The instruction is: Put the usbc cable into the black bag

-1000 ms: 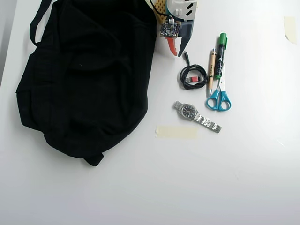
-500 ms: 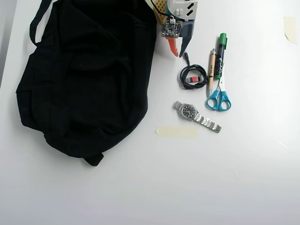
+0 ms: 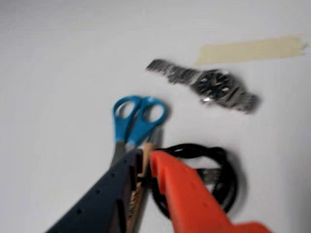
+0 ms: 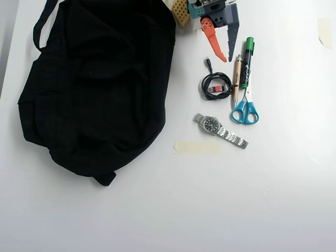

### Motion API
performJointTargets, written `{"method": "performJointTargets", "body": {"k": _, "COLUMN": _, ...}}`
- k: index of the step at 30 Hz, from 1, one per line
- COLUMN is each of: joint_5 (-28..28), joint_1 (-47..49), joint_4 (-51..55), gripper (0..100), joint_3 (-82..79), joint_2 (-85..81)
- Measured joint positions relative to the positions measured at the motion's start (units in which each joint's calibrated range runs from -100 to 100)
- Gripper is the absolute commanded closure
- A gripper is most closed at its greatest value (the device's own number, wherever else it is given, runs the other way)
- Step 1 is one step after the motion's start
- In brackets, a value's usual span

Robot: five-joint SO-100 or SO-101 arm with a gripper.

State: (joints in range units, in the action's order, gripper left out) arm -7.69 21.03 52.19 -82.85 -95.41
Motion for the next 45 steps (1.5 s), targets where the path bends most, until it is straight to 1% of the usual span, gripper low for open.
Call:
{"method": "performJointTargets", "body": {"k": 5, "joint_5": -0.5, "joint_1": -0.1, "joint_4": 4.3, "gripper": 97, "joint_3": 12.5, "joint_2": 15.0}}
{"method": "performJointTargets", "body": {"k": 9, "joint_5": -4.6, "joint_1": -0.8, "joint_4": 8.3, "gripper": 96, "joint_3": 24.1, "joint_2": 31.3}}
{"method": "performJointTargets", "body": {"k": 13, "joint_5": -7.4, "joint_1": -0.7, "joint_4": 8.8, "gripper": 86, "joint_3": 31.3, "joint_2": 43.4}}
{"method": "performJointTargets", "body": {"k": 19, "joint_5": -11.6, "joint_1": -0.4, "joint_4": 8.8, "gripper": 68, "joint_3": 34.6, "joint_2": 52.3}}
{"method": "performJointTargets", "body": {"k": 24, "joint_5": -14.6, "joint_1": 0.9, "joint_4": 8.7, "gripper": 60, "joint_3": 35.3, "joint_2": 57.2}}
{"method": "performJointTargets", "body": {"k": 29, "joint_5": -16.1, "joint_1": 2.6, "joint_4": 6.5, "gripper": 59, "joint_3": 35.3, "joint_2": 61.6}}
{"method": "performJointTargets", "body": {"k": 45, "joint_5": -16.1, "joint_1": 4.0, "joint_4": -3.9, "gripper": 59, "joint_3": 35.3, "joint_2": 74.1}}
